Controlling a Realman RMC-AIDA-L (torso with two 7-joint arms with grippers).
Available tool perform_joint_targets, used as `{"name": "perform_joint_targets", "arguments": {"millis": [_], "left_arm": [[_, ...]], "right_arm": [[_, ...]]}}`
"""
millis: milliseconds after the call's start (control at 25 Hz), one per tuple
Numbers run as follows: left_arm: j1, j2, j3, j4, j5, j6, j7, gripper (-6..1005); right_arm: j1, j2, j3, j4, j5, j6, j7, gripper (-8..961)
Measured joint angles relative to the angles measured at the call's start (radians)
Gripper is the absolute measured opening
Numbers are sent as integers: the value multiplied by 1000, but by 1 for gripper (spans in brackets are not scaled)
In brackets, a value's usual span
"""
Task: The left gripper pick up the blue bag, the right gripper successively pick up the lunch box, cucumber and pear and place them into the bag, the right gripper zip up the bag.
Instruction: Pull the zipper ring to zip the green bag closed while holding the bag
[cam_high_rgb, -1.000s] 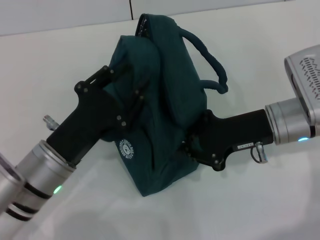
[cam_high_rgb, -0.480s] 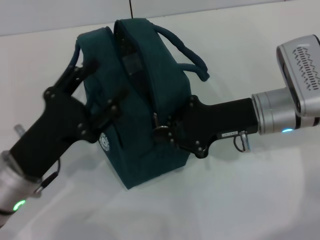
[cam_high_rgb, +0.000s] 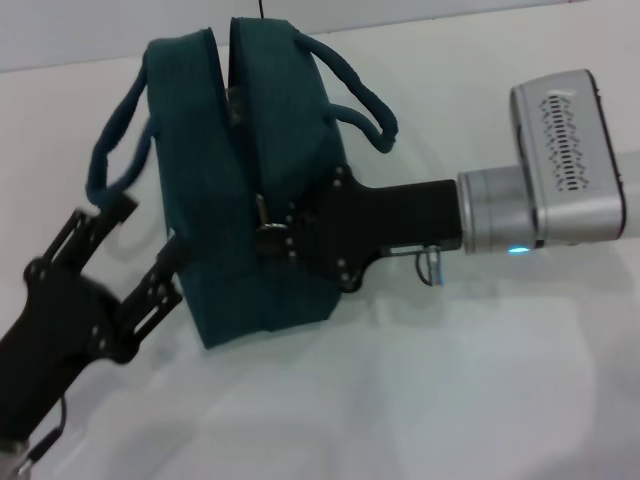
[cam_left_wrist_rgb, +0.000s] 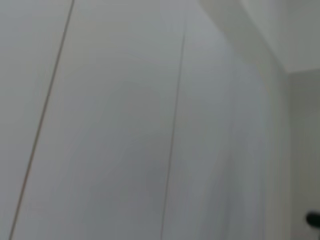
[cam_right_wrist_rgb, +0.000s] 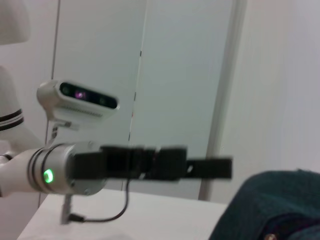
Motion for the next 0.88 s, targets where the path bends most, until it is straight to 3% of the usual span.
{"name": "perform_joint_targets", "arguments": {"millis": [80, 320, 880], "left_arm": [[46, -3, 0, -16, 8, -13, 2, 778], [100, -7, 2, -20, 22, -100, 8, 775], [26, -10, -6, 15, 32, -240, 7, 693]], "right_arm": [[8, 0, -30, 0, 41, 12, -25, 9], [11, 0, -51, -3, 102, 9, -47, 9], [-2, 0, -54, -3, 128, -9, -45, 9]]}}
